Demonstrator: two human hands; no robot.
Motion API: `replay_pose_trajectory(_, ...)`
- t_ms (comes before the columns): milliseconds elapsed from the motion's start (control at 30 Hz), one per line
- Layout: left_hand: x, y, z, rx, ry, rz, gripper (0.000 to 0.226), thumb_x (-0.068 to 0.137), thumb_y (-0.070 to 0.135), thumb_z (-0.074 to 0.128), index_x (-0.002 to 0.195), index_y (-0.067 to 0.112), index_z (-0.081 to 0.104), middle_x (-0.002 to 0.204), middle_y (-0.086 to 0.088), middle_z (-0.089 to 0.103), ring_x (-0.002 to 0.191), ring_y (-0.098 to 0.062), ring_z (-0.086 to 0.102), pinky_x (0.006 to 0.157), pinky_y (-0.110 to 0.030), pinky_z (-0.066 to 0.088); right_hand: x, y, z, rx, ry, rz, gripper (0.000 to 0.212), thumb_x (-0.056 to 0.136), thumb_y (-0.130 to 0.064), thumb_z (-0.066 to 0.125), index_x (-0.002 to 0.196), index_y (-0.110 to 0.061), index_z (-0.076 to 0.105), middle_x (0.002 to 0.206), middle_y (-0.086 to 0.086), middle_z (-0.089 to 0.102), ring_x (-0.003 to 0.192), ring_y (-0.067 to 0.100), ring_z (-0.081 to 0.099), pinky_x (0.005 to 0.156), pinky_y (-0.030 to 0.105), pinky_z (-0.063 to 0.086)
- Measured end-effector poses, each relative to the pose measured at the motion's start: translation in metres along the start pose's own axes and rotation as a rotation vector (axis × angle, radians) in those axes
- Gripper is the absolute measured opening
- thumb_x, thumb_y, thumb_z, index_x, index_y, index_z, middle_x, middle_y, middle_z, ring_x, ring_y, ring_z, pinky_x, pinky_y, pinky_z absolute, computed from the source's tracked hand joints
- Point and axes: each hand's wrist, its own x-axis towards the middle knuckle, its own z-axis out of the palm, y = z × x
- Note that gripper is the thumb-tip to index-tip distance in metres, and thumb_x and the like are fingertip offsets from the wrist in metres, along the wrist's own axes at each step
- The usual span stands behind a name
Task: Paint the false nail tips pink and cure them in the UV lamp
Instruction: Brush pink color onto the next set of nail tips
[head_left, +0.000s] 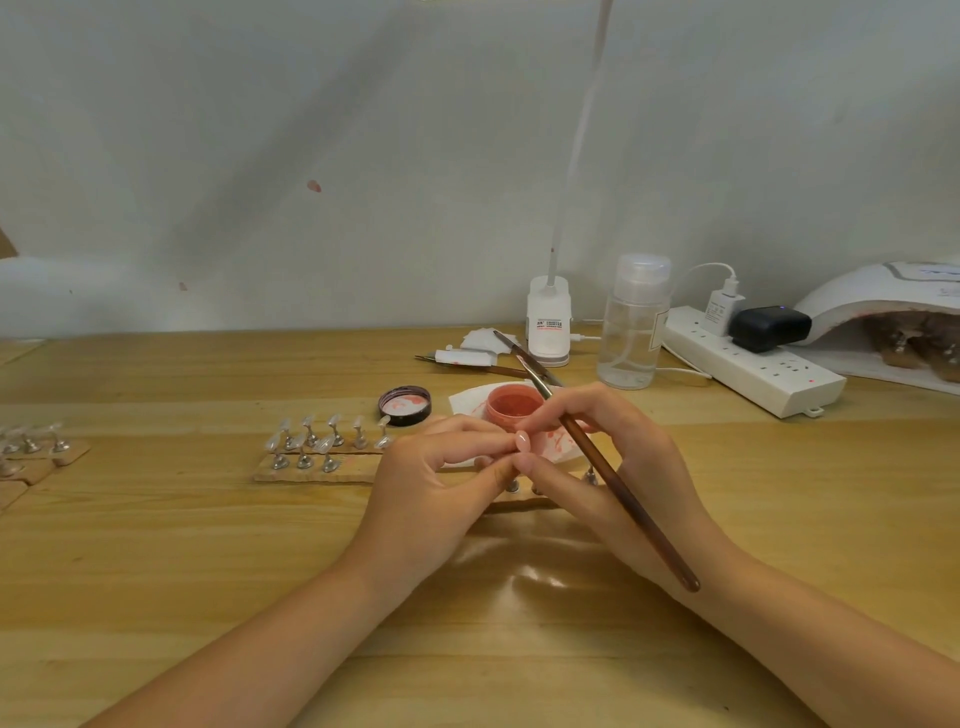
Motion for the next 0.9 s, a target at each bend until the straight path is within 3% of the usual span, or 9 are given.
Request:
replay_pose_trajectory(167,0.0,0.0,-0.001,0.006,0.011,-0.029,0.024,0.067,0.039,0.066,0.09,0.034,0.07,0.088,0.015,0.07,0.088,0.003,0.061,0.078,-0.008,0.042,0.003,0.001,-0.006,0.031,0.045,-0.012,0.021,0.073,-0.018,0.074,0.088,-0.019,0.06,0.082,-0.029,0.059,0.086,-0.013,0.058,0.078,0.011,0.046)
replay_pose_trajectory(267,0.0,0.0,0.0,0.045,0.041,-0.052,0.03,0.063,0.041,0.068,0.092,0.033,0.067,0.085,0.015,0.068,0.085,0.006,0.058,0.075,-0.002,0.037,0.01,0.003,-0.018,0.017,0.09,0.032,0.024,0.075,-0.022,0.075,0.086,-0.028,0.055,0.082,-0.023,0.06,0.085,-0.005,0.059,0.082,0.029,0.051)
replay_pose_trajectory(333,-0.001,0.0,0.0,0.061,0.035,-0.074,0.034,0.06,0.045,0.068,0.091,0.032,0.065,0.086,0.017,0.066,0.086,0.005,0.056,0.075,-0.001,0.036,0.012,0.008,-0.026,-0.008,0.087,0.036,0.022,0.074,-0.021,0.074,0.087,-0.025,0.057,0.083,-0.022,0.06,0.085,-0.004,0.059,0.083,0.033,0.051)
replay_pose_trajectory(433,-0.002,-0.004,0.0,0.118,0.007,-0.11,0.036,0.06,0.046,0.071,0.092,0.032,0.061,0.088,0.022,0.063,0.09,0.005,0.053,0.075,0.001,0.032,0.01,0.018,-0.03,-0.062,0.017,0.02,0.023,0.072,-0.014,0.076,0.088,-0.016,0.059,0.083,-0.02,0.06,0.084,-0.006,0.058,0.082,0.025,0.05)
replay_pose_trajectory(533,-0.003,-0.008,0.0,0.189,-0.023,-0.152,0.037,0.062,0.039,0.078,0.092,0.035,0.056,0.09,0.024,0.06,0.094,0.007,0.051,0.074,0.002,0.03,0.006,0.026,-0.031,-0.075,-0.069,0.028,0.02,0.073,-0.009,0.076,0.086,-0.01,0.062,0.084,-0.011,0.063,0.084,-0.006,0.057,0.078,0.008,0.043)
replay_pose_trajectory(633,-0.004,-0.011,0.001,0.205,-0.043,-0.172,0.041,0.06,0.036,0.079,0.092,0.035,0.054,0.091,0.021,0.06,0.093,0.007,0.051,0.073,0.002,0.031,0.005,0.03,-0.031,-0.059,-0.101,0.037,0.019,0.072,-0.007,0.077,0.086,-0.009,0.063,0.083,-0.007,0.064,0.084,-0.004,0.058,0.077,0.005,0.04)
replay_pose_trajectory(900,-0.004,-0.014,0.001,0.232,-0.067,-0.205,0.043,0.063,0.034,0.08,0.094,0.036,0.051,0.088,0.019,0.061,0.089,0.007,0.053,0.072,-0.006,0.038,0.004,0.035,-0.029,-0.04,-0.18,0.06,0.023,0.071,-0.009,0.078,0.086,-0.013,0.062,0.081,-0.016,0.062,0.084,-0.007,0.058,0.077,0.003,0.041)
